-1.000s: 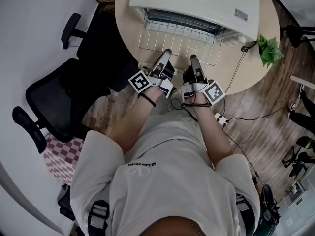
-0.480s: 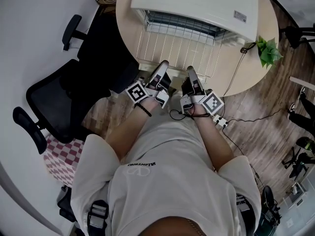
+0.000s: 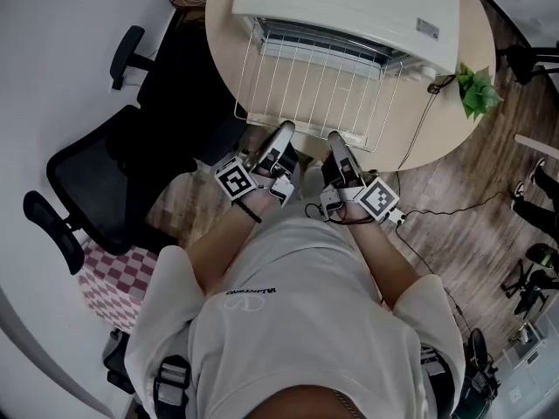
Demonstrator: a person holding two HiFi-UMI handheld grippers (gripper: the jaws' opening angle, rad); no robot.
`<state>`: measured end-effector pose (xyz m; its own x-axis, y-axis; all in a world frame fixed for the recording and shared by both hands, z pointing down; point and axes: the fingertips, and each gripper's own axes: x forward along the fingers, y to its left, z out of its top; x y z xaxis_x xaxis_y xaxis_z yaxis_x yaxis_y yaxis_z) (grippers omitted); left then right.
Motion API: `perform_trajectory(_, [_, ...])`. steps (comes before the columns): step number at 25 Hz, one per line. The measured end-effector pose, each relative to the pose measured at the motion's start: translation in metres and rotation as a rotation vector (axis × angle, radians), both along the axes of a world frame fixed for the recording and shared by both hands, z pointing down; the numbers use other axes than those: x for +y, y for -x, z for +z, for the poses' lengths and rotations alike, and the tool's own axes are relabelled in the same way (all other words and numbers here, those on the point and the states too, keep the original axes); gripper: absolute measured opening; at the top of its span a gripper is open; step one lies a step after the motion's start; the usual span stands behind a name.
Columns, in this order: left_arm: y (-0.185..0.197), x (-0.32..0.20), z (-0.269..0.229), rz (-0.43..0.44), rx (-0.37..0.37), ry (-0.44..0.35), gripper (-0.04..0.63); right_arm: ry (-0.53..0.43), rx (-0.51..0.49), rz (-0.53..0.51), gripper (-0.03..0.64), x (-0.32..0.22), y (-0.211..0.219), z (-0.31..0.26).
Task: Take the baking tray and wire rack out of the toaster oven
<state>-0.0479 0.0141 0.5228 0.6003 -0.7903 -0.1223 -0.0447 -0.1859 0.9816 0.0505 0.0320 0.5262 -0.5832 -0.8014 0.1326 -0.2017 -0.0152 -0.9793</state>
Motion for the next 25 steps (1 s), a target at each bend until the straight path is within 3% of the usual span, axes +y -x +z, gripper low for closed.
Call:
perform_trajectory(14, [0.014,0.019,-0.050,0.010,-0.033,-0.081,0.006,-0.161,0.064,-0.092,0.018,0.014,0.013,-0.053])
perform_trajectory(25, [0.003,-0.013,-0.075,-0.011,0.022,-0.122,0.006,-0.239,0.091,-0.080,0.018,-0.017,0.000,-0.080])
